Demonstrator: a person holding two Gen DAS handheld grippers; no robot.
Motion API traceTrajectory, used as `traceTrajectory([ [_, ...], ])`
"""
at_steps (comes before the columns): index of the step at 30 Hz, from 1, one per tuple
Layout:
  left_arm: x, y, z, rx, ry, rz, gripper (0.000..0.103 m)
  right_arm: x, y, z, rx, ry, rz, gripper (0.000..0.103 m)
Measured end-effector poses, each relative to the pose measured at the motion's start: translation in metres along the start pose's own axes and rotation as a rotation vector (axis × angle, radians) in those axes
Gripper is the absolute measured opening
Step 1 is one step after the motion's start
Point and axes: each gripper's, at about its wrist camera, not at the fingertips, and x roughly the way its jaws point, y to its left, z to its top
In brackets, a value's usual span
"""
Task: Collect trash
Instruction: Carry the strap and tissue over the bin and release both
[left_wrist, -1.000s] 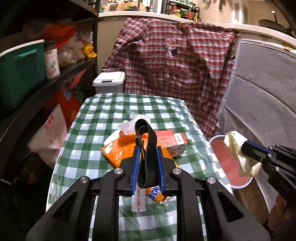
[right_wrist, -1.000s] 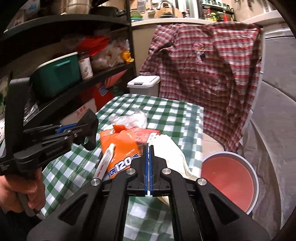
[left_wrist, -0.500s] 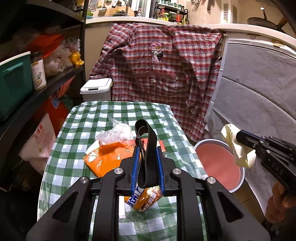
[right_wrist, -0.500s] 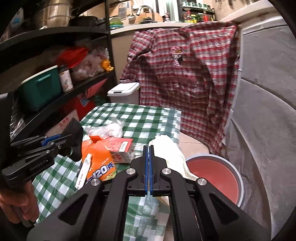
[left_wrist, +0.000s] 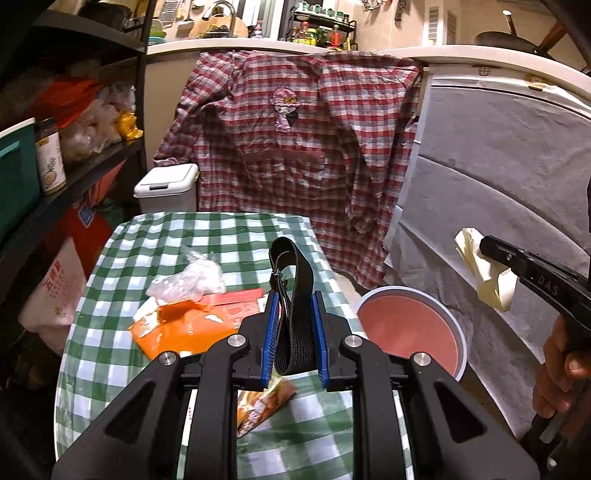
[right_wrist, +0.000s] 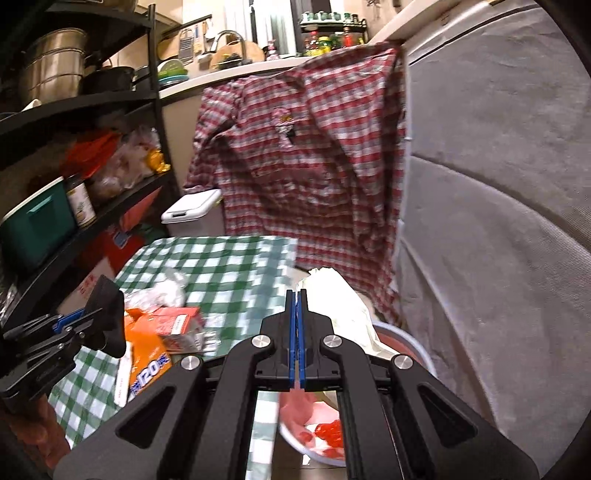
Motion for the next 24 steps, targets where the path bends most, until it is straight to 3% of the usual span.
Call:
traceTrajectory([
  [8, 0.012, -0.034, 0.003, 0.045, -0.007, -0.043, 0.018, -0.001, -0.017, 0.005, -0.022, -0.010, -0.066, 0.001],
  [24, 0.044, -0.089, -0.002, 0.121, 0.014, -0.161, 0.018, 0.015, -0.043, 0.007, 0.012, 0.025, -0.077, 0.001],
])
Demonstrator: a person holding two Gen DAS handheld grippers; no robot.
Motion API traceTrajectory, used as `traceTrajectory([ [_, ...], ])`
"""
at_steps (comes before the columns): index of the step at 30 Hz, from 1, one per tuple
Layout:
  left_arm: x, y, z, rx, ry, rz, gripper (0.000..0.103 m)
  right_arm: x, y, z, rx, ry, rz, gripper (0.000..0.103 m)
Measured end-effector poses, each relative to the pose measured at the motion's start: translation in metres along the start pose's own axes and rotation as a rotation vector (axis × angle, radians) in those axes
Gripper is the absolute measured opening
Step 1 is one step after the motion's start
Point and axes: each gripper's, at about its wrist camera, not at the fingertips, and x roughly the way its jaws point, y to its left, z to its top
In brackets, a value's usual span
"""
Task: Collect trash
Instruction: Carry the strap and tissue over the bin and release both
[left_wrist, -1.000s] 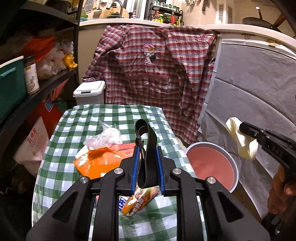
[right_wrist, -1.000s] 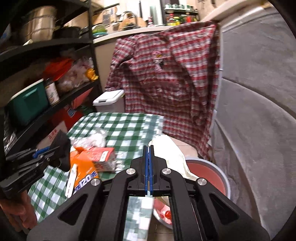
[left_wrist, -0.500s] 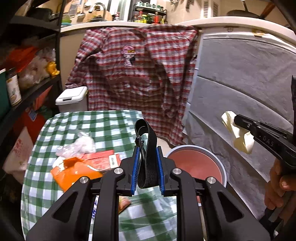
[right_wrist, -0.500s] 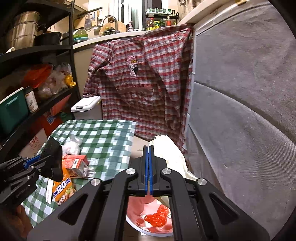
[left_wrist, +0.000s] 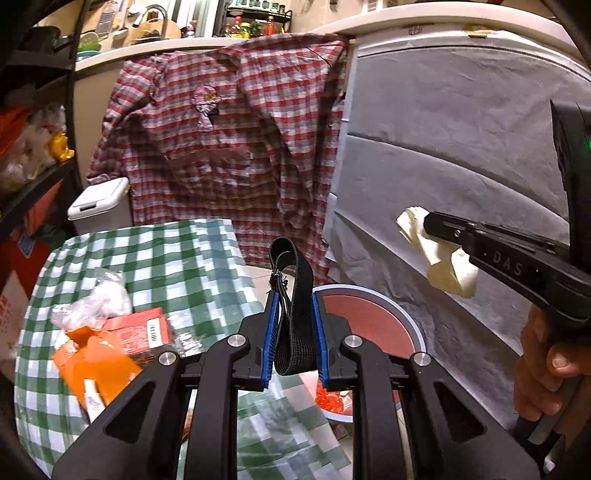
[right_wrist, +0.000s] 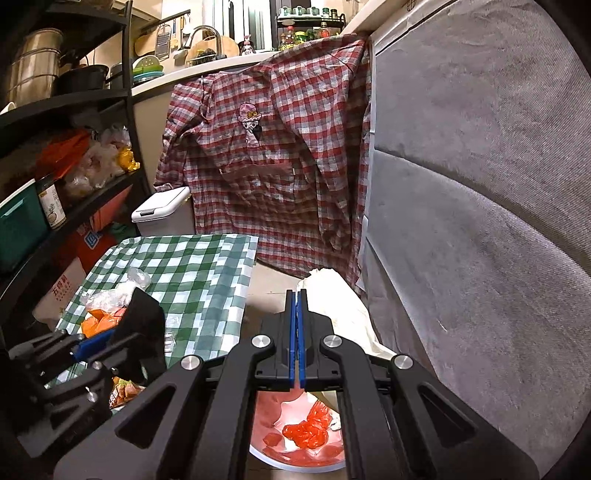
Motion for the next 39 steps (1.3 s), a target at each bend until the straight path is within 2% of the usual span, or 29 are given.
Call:
traceTrajectory([
  [22, 0.052, -0.015, -0.001, -0.009, 0.084, -0.038, 0.018, 0.014, -0.010, -0.004, 0.015, 0.040, -0.019, 0.001],
  [32, 0.065, -0.024, 0.001, 0.001, 0.086, -0.061, 0.018, 0.021, -0.014, -0.006, 0.029, 0.062, -0.016, 0.001],
  [34, 0.068, -0.024, 0.002, 0.003, 0.089, -0.062, 0.019, 0.022, -0.015, -0.006, 0.038, 0.065, -0.017, 0.005],
  [36, 0.069, -0.025, 0.003, 0.003, 0.092, -0.062, 0.025, 0.023, -0.017, -0.006, 0.042, 0.072, -0.024, 0.006],
  [37, 0.070, -0.024, 0.003, 0.001, 0.097, -0.067, 0.037, 0.025, -0.017, -0.007, 0.045, 0.081, -0.026, 0.013],
  [38, 0.070, -0.024, 0.003, -0.001, 0.096, -0.067, 0.042, 0.026, -0.018, -0.007, 0.047, 0.083, -0.025, 0.021],
  [39, 0.070, -0.023, 0.003, -0.002, 0.091, -0.061, 0.043, 0.027, -0.019, -0.007, 0.049, 0.084, -0.027, 0.025],
])
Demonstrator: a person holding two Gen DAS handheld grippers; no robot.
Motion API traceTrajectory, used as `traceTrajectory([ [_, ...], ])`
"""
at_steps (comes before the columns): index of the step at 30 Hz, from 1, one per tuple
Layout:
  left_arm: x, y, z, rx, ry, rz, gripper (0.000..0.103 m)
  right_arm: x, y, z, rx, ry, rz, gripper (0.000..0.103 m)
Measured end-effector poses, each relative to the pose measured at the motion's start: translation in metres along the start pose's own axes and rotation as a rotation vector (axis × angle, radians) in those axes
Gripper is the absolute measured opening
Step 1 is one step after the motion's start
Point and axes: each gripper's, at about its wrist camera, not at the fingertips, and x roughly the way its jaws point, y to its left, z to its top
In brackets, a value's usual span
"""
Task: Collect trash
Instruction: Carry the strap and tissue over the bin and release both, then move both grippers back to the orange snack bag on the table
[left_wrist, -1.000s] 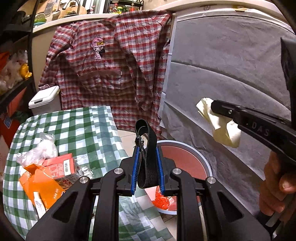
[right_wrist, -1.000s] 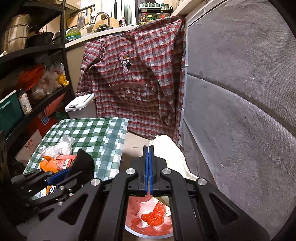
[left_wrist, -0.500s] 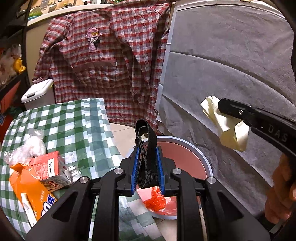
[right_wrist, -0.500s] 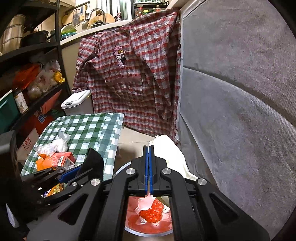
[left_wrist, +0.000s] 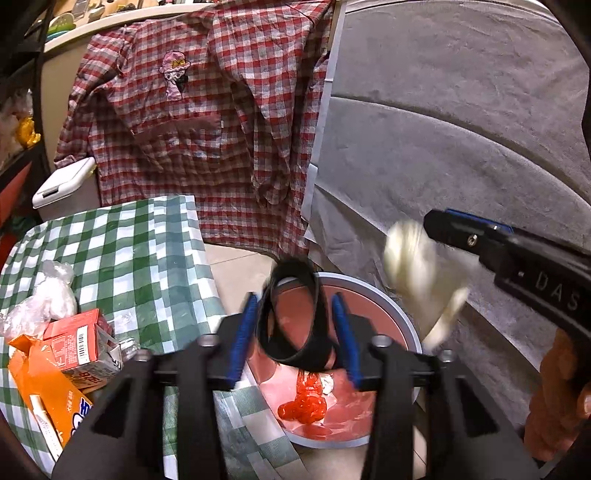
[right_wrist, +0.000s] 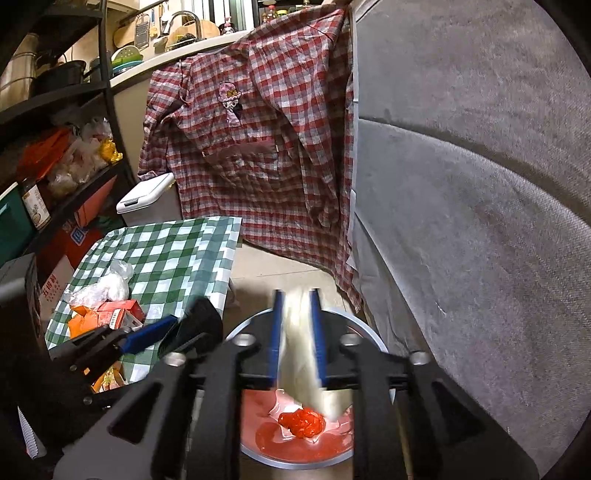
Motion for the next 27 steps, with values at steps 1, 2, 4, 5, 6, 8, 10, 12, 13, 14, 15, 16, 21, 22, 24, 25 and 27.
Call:
traceTrajectory([
  [1, 0.000, 0.000, 0.000, -0.001, 0.001, -0.002, 0.043, 0.000, 0.000, 0.000, 0.001, 0.000, -0.007, 0.034],
  [2, 0.000, 0.001, 0.001, -0.005, 0.002, -0.004, 0.043, 0.000, -0.001, 0.000, 0.003, -0.001, -0.013, 0.040],
  [4, -0.001, 0.003, 0.001, -0.010, -0.001, -0.004, 0.043, 0.000, -0.003, 0.001, 0.012, -0.005, -0.012, 0.041],
  [5, -0.002, 0.003, 0.001, -0.011, -0.002, -0.006, 0.043, 0.000, -0.004, 0.001, 0.017, -0.006, -0.010, 0.041],
  [6, -0.002, 0.003, 0.001, -0.010, -0.002, -0.006, 0.043, 0.000, -0.004, 0.001, 0.022, -0.007, -0.008, 0.041],
  [8, -0.003, 0.003, 0.001, -0.006, -0.003, -0.002, 0.043, -0.001, -0.005, 0.001, 0.026, -0.012, -0.010, 0.041],
  [10, -0.005, 0.005, 0.000, -0.004, -0.005, 0.000, 0.042, -0.003, -0.005, 0.002, 0.027, -0.017, -0.011, 0.041],
  [12, -0.008, 0.007, 0.000, -0.003, -0.009, 0.006, 0.043, -0.005, -0.004, 0.002, 0.030, -0.024, -0.014, 0.041],
  [13, -0.010, 0.009, 0.000, -0.004, -0.011, 0.009, 0.043, -0.005, -0.005, 0.003, 0.031, -0.027, -0.013, 0.041],
  [14, -0.012, 0.010, -0.001, -0.005, -0.013, 0.012, 0.043, -0.005, -0.005, 0.003, 0.032, -0.030, -0.014, 0.041],
  [15, -0.015, 0.013, -0.002, -0.009, -0.016, 0.018, 0.043, -0.006, -0.004, 0.004, 0.034, -0.033, -0.015, 0.041],
  [16, -0.017, 0.016, -0.002, -0.011, -0.019, 0.023, 0.042, -0.007, -0.003, 0.004, 0.037, -0.038, -0.014, 0.041],
  [21, -0.033, 0.031, -0.004, -0.020, -0.040, 0.046, 0.042, -0.012, 0.007, 0.002, 0.030, -0.058, -0.010, 0.041],
  [22, -0.037, 0.035, -0.004, -0.020, -0.045, 0.052, 0.041, -0.014, 0.011, 0.002, 0.027, -0.065, -0.009, 0.041],
  [24, -0.046, 0.044, -0.005, -0.024, -0.055, 0.065, 0.039, -0.018, 0.018, 0.000, 0.022, -0.075, -0.006, 0.041],
  [25, -0.050, 0.049, -0.006, -0.027, -0.058, 0.072, 0.037, -0.020, 0.023, 0.000, 0.017, -0.082, -0.002, 0.041],
  [27, -0.059, 0.060, -0.008, -0.035, -0.067, 0.092, 0.037, -0.022, 0.031, -0.001, 0.014, -0.091, 0.010, 0.041],
])
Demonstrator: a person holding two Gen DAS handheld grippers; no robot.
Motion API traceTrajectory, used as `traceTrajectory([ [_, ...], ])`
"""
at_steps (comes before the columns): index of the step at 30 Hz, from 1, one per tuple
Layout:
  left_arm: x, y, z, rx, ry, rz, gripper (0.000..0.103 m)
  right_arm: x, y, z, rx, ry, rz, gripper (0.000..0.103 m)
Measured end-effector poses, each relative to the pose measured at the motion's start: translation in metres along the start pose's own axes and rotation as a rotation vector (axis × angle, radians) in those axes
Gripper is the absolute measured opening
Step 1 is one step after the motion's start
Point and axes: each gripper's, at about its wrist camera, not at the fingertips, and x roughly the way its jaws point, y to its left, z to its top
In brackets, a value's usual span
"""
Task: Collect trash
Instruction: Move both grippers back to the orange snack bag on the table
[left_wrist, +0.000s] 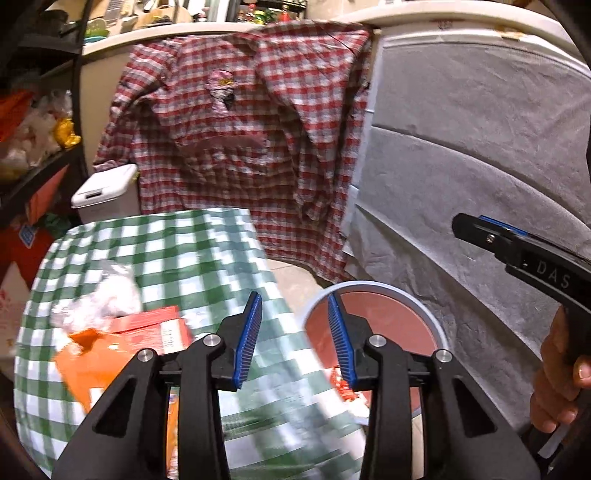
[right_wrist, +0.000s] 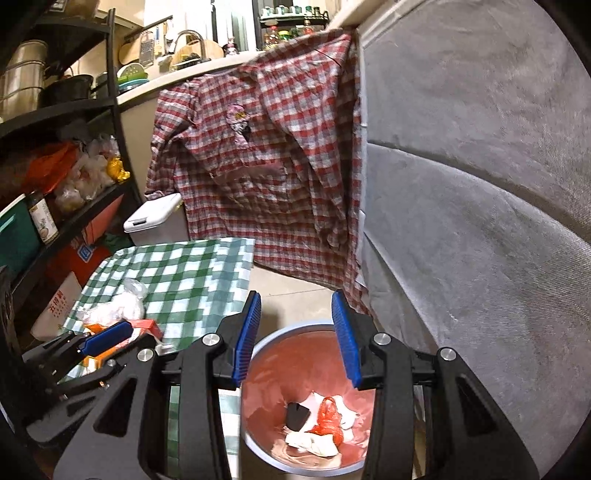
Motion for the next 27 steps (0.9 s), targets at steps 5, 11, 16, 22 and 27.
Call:
traceTrajectory([
  [5, -0.017, 0.035, -0.006, -0.024, -0.010, 0.060, 0.033, -0.001, 0.025, -0.003, -0.010, 0.001, 0.061, 0.020],
  [11, -0.037, 0.080, -0.017, -0.060, -0.013, 0.124, 0.031, 0.004, 0.061, -0.008, -0.045, 0.017, 0.125, 0.013],
  [16, -0.047, 0.117, -0.023, -0.114, -0.007, 0.183, 0.030, 0.014, 0.087, -0.012, -0.059, 0.040, 0.173, 0.013],
  [22, -0.052, 0.158, -0.021, -0.199, -0.017, 0.239, 0.030, 0.029, 0.117, -0.016, -0.079, 0.062, 0.224, 0.013],
  [27, -0.051, 0.183, -0.020, -0.251, -0.025, 0.264, 0.030, 0.044, 0.139, -0.023, -0.115, 0.094, 0.268, 0.013],
])
